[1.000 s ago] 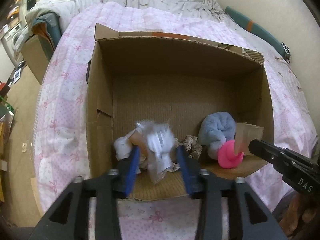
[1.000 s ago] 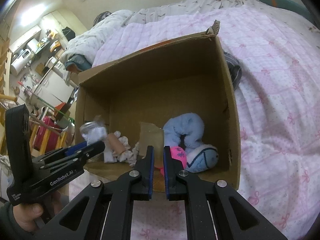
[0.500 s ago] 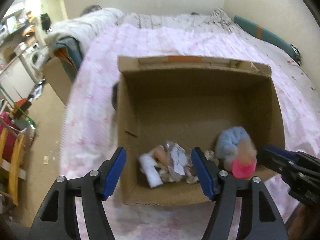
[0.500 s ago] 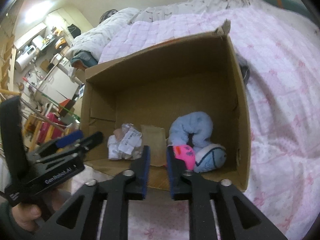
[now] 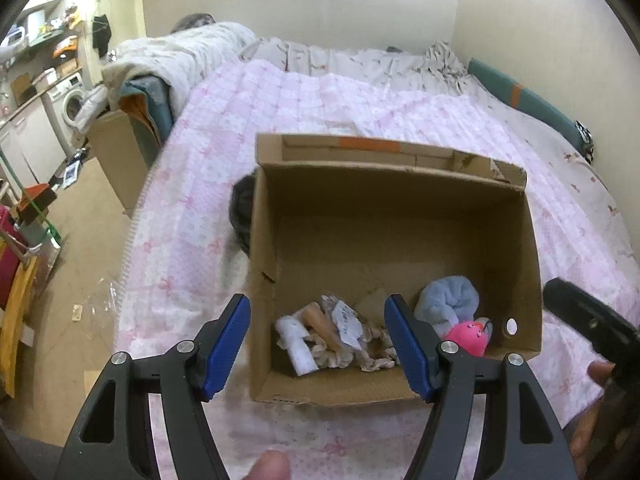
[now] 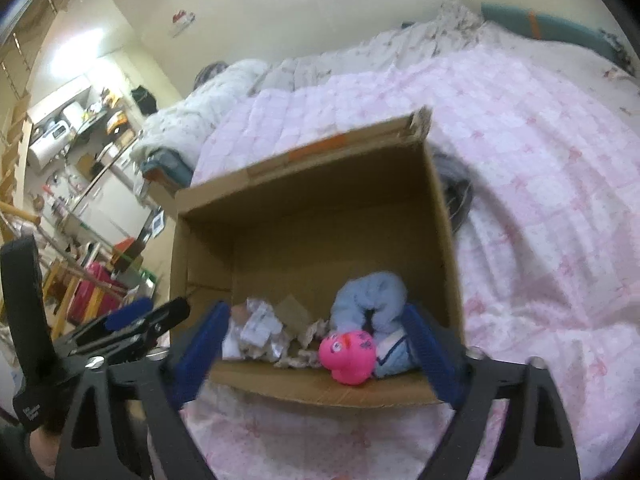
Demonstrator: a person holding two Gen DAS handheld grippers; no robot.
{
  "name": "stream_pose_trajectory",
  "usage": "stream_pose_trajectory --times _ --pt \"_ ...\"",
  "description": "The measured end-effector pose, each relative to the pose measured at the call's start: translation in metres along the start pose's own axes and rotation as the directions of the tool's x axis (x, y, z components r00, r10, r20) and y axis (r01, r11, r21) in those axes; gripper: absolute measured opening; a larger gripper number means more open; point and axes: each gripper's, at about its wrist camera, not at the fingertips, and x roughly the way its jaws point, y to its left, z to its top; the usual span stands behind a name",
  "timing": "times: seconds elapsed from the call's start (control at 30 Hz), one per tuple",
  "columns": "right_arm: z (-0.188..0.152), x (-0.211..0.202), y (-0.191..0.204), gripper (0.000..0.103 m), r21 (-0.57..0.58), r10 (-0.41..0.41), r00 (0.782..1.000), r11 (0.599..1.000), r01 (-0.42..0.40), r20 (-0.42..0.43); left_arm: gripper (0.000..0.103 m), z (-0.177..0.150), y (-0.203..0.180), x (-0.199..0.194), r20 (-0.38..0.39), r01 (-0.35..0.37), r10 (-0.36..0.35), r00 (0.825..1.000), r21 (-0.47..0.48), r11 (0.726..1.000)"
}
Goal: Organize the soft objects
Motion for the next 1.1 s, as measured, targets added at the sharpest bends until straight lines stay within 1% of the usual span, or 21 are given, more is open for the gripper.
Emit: stream_pose_trajectory --times 0.03,0.1,0.17,0.27,0.37,0.47,0.67,0.83,0.93,1.03,1.1 --pt "0.001 -0.005 0.002 0.103 -0.006 -0.004 1.000 1.000 0.004 0.023 0.070 0.000 0.002 -0.004 0.008 -0.002 0.002 1.000 -0.003 1.000" --pt "0.002 -0.016 0.005 0.103 -0.019 -0.014 0.998 1.000 0.015 0.058 0.084 0.000 0.008 -0.015 0.035 0.001 0.000 0.999 -0.015 1.000" --pt "0.002 -0.025 0.008 0.103 -0.040 -0.026 0.996 0.999 0.030 0.087 0.093 0.000 0.012 -0.025 0.062 -0.001 0.003 0.998 -0.024 1.000" --pt "0.000 -0.036 0.012 0.103 -0.063 -0.042 0.994 0.997 0.049 0.105 0.096 -0.003 0.014 -0.038 0.082 0.005 -0.003 0.997 -0.026 1.000" --pt "-0.005 -0.046 0.014 0.103 -0.066 -0.061 0.992 0.995 0.069 0.110 0.102 -0.010 0.016 -0.050 0.102 0.014 -0.011 0.995 -0.024 1.000" --pt "-0.013 -0.055 0.017 0.103 -0.074 -0.089 0.989 0.992 0.098 0.121 0.102 -0.020 0.019 -0.063 0.121 0.029 -0.026 0.992 -0.020 0.999" --pt "-0.032 -0.069 0.024 0.103 -0.091 -0.128 0.980 0.986 0.143 0.155 0.102 -0.041 0.021 -0.080 0.115 0.020 -0.019 0.993 -0.004 1.000" --pt "-0.048 -0.070 0.030 0.103 -0.115 -0.148 0.978 0.980 0.165 0.145 0.102 -0.057 0.018 -0.094 0.135 -0.016 0.015 0.991 0.004 1.000" --pt "-0.054 -0.071 0.033 0.103 -0.138 -0.158 0.977 0.974 0.178 0.146 0.102 -0.062 0.017 -0.095 0.138 -0.011 0.010 0.990 0.003 1.000" --pt "-0.058 -0.068 0.035 0.103 -0.149 -0.167 0.976 0.971 0.187 0.138 0.102 -0.064 0.016 -0.091 0.116 -0.001 0.000 0.993 0.016 1.000" --pt "-0.059 -0.064 0.036 0.103 -0.159 -0.177 0.976 0.968 0.196 0.128 0.102 -0.063 0.016 -0.087 0.101 0.005 -0.006 0.995 0.008 1.000"
